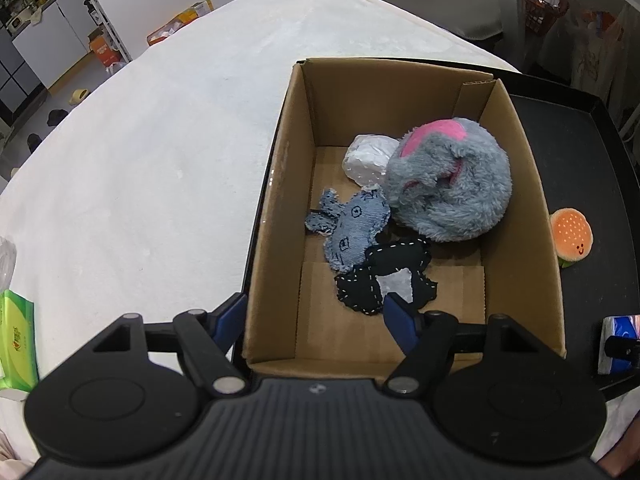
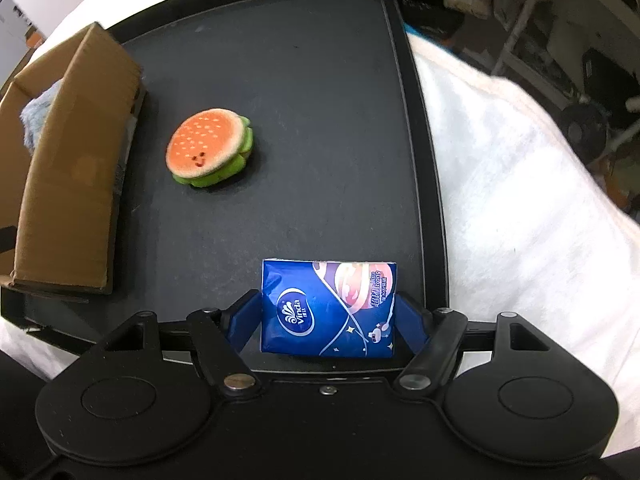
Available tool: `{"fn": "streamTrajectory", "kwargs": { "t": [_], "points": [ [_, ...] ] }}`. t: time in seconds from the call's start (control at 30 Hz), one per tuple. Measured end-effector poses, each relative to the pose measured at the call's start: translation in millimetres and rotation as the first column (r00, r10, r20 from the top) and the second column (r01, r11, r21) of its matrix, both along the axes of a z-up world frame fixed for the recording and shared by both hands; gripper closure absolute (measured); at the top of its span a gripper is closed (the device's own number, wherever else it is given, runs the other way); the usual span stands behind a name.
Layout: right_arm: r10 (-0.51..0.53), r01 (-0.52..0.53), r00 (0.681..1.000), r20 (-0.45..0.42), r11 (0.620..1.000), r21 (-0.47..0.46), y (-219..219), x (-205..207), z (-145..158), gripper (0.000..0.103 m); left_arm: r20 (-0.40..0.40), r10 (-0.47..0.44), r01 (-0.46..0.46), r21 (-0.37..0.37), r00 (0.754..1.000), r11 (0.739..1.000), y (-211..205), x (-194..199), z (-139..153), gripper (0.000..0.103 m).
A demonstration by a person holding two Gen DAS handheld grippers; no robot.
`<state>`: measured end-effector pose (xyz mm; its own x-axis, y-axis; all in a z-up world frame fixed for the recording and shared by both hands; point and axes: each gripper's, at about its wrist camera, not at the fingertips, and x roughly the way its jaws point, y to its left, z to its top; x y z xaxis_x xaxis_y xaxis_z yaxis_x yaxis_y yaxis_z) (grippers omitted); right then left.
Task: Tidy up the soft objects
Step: 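Carry the blue tissue pack into the box and open the right gripper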
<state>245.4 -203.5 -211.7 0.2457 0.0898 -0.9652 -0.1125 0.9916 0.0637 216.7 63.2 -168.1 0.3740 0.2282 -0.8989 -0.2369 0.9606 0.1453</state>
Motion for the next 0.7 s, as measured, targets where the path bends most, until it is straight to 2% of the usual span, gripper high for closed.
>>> {"fn": "streamTrajectory", "kwargs": {
  "t": [0.13, 0.43, 0.7],
  "points": [
    [0.029, -0.029, 0.999, 0.024, 1.0, -0.011, 10.4, -3.3, 8.7, 0.033, 0.007, 0.013, -0.013, -0.012, 1.0, 1.0, 6.2, 0.1, -0.8, 0.03],
    [0.005, -0.007, 0.994, 0.108, 1.0, 0.018, 19.5, 0.2, 41.1, 0.033, 0.026, 0.034, -0.033, -0.041, 0.999, 0.999, 21.0, -5.9, 0.4, 0.03],
    [0.027, -0.037, 0.98, 0.197, 0.998, 0.046, 34.7, 8.2, 71.3, 0.033, 0.075, 0.045, -0.039, -0.069, 0.996, 0.997, 33.2, -13.4, 8.8, 0.03]
  ]
}}
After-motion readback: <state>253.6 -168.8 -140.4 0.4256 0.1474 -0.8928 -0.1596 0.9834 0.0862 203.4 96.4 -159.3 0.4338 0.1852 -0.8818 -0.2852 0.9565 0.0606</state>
